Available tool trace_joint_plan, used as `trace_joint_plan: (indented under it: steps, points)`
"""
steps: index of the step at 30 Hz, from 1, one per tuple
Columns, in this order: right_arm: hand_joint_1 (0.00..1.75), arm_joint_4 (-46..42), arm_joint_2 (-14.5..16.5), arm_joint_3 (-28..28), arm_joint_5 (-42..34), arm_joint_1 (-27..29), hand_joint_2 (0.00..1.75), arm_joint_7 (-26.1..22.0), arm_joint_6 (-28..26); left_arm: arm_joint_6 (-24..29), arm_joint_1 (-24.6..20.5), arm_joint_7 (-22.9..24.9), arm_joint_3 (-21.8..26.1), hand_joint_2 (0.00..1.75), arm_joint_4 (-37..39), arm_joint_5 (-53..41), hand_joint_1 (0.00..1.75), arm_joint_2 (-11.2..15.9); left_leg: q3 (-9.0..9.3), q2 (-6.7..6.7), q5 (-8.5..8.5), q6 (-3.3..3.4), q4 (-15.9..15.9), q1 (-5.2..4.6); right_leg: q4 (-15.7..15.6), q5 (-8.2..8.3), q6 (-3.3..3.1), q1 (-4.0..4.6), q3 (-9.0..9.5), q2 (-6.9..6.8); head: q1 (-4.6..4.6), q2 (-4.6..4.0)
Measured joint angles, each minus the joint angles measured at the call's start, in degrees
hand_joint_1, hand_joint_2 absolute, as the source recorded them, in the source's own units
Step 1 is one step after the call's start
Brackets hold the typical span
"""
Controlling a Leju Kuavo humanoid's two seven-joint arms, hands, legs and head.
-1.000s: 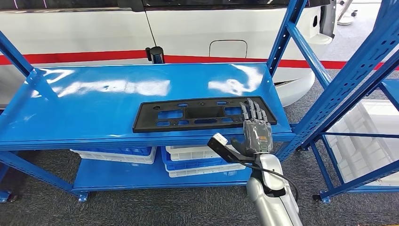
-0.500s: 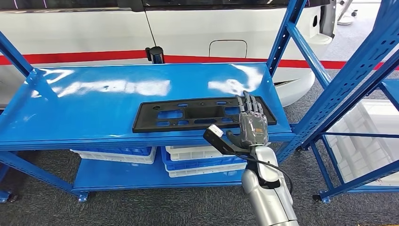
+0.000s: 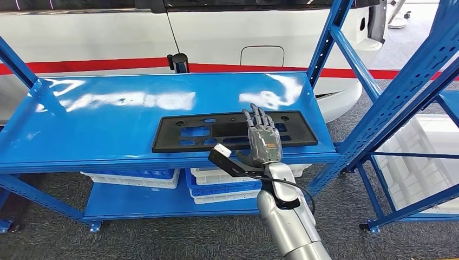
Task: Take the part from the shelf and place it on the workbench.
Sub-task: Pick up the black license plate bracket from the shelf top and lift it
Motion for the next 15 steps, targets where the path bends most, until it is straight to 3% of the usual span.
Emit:
trace_joint_plan:
  steps: [14,15]
  points:
    - [0.01,4.6,1.2,1.2,0.0,-1.4,1.75,-0.1,-0.2,0.0,0.0,-0.1,0.2,1.75,0.0,0.5,0.00,0.0,0.00,-0.01,0.00,0.00,0.0,0.00,0.0,0.00,0.00,0.00,0.00,0.00,0.01,-0.01]
    - [0.45,5.0,1.3,1.3,0.0,-1.6,1.75,-0.1,-0.4,0.0,0.0,-0.1,0.3,1.75,0.0,0.6,0.00,0.0,0.00,-0.01,0.00,0.00,0.0,0.00,0.0,0.00,0.00,0.00,0.00,0.00,0.01,-0.01]
